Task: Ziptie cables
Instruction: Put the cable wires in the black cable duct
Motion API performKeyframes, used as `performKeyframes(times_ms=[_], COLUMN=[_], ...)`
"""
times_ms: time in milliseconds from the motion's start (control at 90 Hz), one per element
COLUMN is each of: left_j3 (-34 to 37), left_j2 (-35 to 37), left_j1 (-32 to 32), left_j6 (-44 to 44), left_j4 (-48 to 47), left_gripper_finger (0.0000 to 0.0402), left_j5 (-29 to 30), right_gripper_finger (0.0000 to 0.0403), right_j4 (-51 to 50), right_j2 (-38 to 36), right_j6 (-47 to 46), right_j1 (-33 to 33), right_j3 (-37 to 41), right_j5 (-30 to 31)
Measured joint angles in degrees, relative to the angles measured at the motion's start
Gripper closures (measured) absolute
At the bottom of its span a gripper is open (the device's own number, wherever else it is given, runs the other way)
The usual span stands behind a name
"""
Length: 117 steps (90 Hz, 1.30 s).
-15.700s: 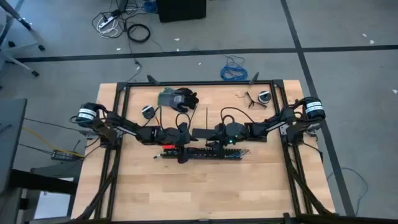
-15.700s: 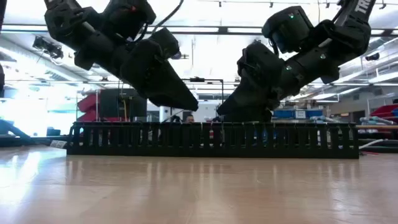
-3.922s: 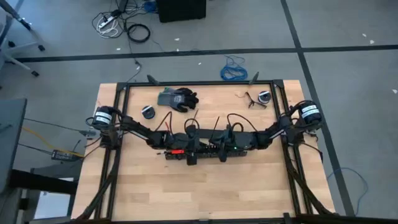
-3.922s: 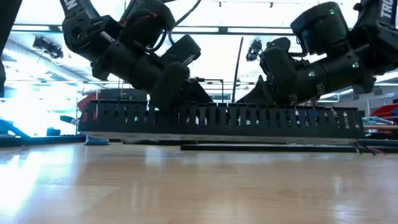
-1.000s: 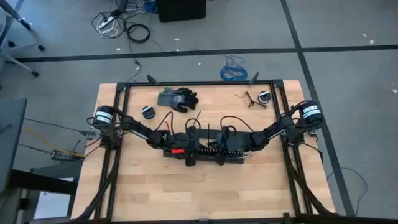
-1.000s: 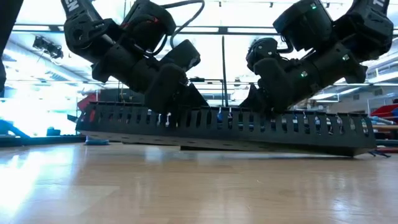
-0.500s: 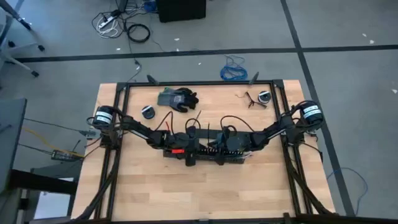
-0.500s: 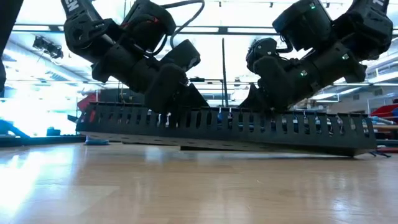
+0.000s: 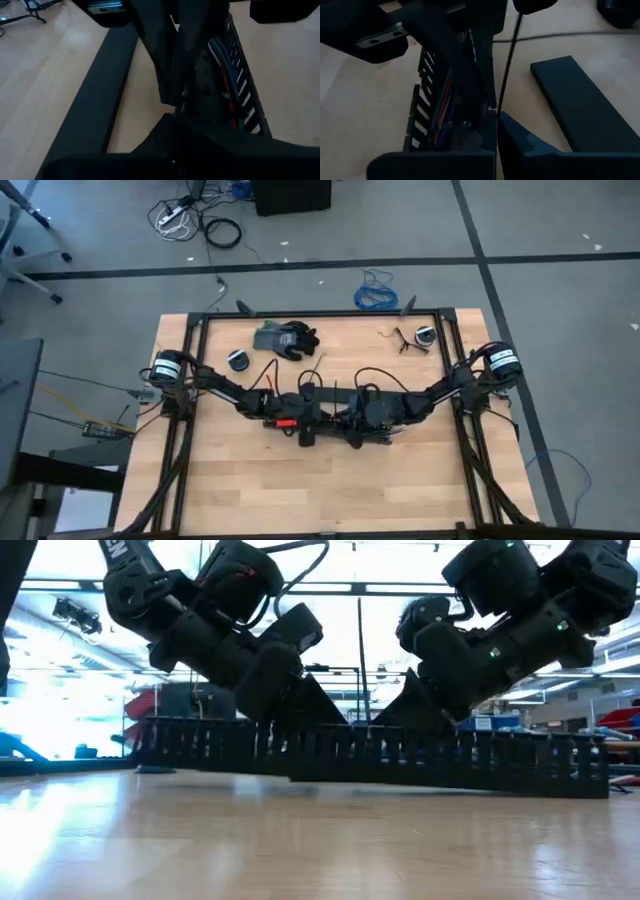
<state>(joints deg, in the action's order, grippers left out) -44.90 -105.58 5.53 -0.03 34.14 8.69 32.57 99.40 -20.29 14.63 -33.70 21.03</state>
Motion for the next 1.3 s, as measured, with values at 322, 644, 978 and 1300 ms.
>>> performKeyframes(times_ms=[322,644,978,1300], left_j3=[-0.63,-4.01,-4.93,-5.45], left_j2=[0.00,0.00,-0.02,-0.02], left_j1=[-0.28,-0.30,-0.28,-0.41], left_j6=[-0.61,0.66,-1.26,-1.84], left_j4=[-0.01,-5.77,-7.51,-7.15], left_gripper_finger=[0.0401,0.0401,0.0401,0.0401], left_j5=[-1.14,-2.20,-2.68,-3.75], right_gripper_finger=[0.0402,0.0402,0.0403,0.0403], right_j4=[-5.97,-7.35,-7.36,-8.43], right_j2=[-1.99,-2.08,-2.07,-1.93], right_j6=[-0.55,-0.22,1.10,1.49], right_j1=[-0.07,-0.02,-0.59,-0.74], right_j3=[-0.10,-0.04,-0.04,0.03], right_j5=[1.81,4.62,6.80,6.72])
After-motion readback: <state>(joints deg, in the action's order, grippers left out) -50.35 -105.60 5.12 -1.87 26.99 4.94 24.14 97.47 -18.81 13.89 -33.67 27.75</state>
